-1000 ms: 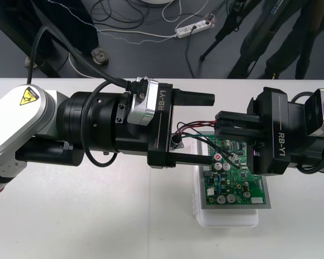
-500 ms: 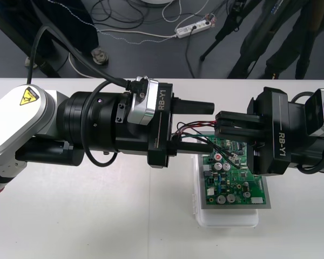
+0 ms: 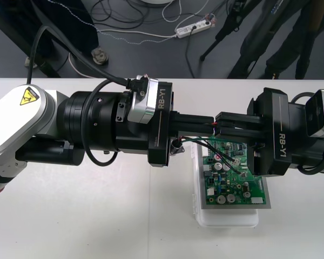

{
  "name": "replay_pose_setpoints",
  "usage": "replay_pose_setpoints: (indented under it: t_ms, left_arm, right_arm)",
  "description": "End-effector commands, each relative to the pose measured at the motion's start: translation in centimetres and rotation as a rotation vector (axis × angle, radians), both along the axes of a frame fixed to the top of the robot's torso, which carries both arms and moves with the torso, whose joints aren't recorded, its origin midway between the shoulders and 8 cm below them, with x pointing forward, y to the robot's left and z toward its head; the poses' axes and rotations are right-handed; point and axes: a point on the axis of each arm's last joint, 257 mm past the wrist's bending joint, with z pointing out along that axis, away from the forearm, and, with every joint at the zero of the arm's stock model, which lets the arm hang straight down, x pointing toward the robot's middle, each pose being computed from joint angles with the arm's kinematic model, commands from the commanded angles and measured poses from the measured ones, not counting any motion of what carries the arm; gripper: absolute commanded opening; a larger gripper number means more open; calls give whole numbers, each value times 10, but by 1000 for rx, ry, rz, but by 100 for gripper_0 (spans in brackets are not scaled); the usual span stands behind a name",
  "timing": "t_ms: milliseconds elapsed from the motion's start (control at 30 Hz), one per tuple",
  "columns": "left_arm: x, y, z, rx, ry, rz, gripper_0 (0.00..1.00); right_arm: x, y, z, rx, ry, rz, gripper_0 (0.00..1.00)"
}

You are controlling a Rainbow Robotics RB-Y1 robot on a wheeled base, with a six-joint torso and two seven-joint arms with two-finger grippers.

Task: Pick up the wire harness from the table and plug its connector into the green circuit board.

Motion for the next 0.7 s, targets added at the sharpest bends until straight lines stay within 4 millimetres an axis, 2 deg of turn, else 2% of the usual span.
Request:
replay_pose_setpoints:
  t_ms: [33, 233, 300, 333, 400, 467, 500, 700]
  left_arm:
    - [-1, -8, 16, -15, -31, -4, 0]
    - [1, -8, 16, -17, -36, 2, 0]
    - [0, -8, 16, -17, -34, 0, 0]
    - [1, -8, 16, -17, -36, 1, 0]
    - [0, -8, 16, -16, -35, 0, 0]
    - [1, -8, 16, -17, -35, 1, 0]
    - [1, -8, 17, -20, -34, 1, 0]
    - [0, -8, 16, -18, -33, -1, 0]
  right_arm:
    - [-17, 8, 8, 24, -49, 37, 0]
    - [-18, 7, 7, 20, -44, 39, 0]
    - [-19, 6, 5, 12, -37, 46, 5]
    - [-18, 5, 5, 12, -34, 43, 11]
    - [-16, 2, 6, 25, -14, 46, 69]
    - [-15, 0, 6, 38, 3, 53, 96]
    - [-14, -1, 6, 40, 9, 53, 100]
    - [-11, -8, 2, 41, 40, 61, 100]
